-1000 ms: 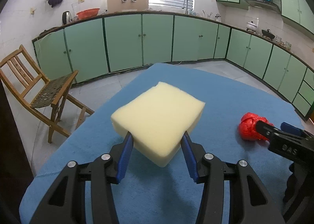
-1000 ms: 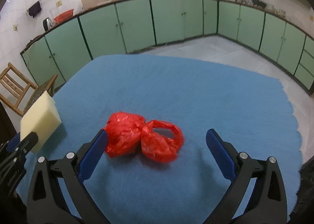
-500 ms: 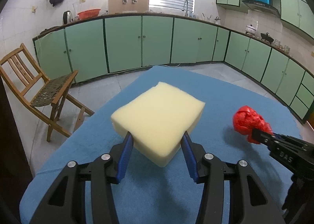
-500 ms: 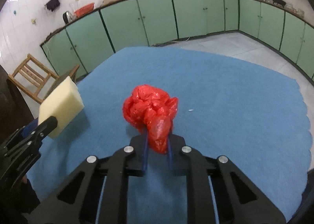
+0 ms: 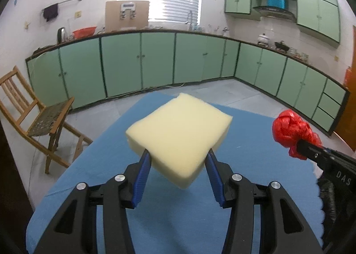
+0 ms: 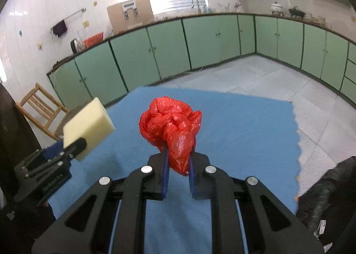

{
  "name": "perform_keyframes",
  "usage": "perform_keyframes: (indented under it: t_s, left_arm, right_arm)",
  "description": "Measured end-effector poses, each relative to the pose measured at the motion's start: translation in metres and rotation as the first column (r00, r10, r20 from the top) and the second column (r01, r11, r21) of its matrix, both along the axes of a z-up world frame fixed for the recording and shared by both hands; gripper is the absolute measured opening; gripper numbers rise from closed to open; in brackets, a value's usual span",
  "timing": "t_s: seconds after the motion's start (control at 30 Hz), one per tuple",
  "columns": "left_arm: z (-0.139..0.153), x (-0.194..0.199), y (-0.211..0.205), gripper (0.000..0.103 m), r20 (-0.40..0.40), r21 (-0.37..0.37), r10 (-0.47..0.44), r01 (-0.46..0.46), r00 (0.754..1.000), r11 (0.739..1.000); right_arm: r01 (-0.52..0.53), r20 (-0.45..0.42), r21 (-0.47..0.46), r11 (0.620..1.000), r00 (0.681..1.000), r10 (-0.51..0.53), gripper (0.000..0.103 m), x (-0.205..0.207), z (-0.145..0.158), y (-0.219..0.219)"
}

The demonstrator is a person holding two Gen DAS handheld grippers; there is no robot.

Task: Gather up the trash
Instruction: 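Grasp the yellow sponge with the left tool while the right tool grasps the red plastic bag, then carry the sponge and red bag over the bin and open both tools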

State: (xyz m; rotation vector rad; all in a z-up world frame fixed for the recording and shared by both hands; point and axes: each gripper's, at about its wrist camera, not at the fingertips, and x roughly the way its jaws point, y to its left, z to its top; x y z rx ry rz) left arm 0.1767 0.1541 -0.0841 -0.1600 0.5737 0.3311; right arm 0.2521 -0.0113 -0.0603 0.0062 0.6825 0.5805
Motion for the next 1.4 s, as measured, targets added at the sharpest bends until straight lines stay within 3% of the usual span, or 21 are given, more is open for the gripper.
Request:
perform_keyframes:
  t_s: [0.3, 0.57, 1.1, 1.4]
  left_arm:
    - [0.033, -0.015, -0.052, 0.049, 0.059, -0.005, -0.109, 0.109, 0.992, 0.994]
    - [0.049, -0.024, -0.106, 0.049, 0.081, -0.016, -0.209, 0.211, 0.975, 0.977]
    - [0.065, -0.025, -0.220, 0.049, 0.103, 0.002, -0.415, 0.417, 0.904, 0.909]
    - [0.067, -0.026, -0.266, 0.049, 0.108, 0.006, -0.497, 0.500, 0.861, 0.866]
  right_arm:
    - [0.056, 0.067, 0.030, 0.998, 0.996, -0.058, 0.013, -0.032, 0.036, -0.062]
    - [0.107, 0.092, 0.010, 0.994, 0.990, -0.108, 0.013, -0.055, 0.046, -0.108]
    - [0.311, 0.141, 0.026, 0.950, 0.940, -0.312, 0.014, -0.097, 0.057, -0.240]
    - [0.395, 0.155, 0.025, 0.918, 0.906, -0.394, 0.014, -0.114, 0.055, -0.293]
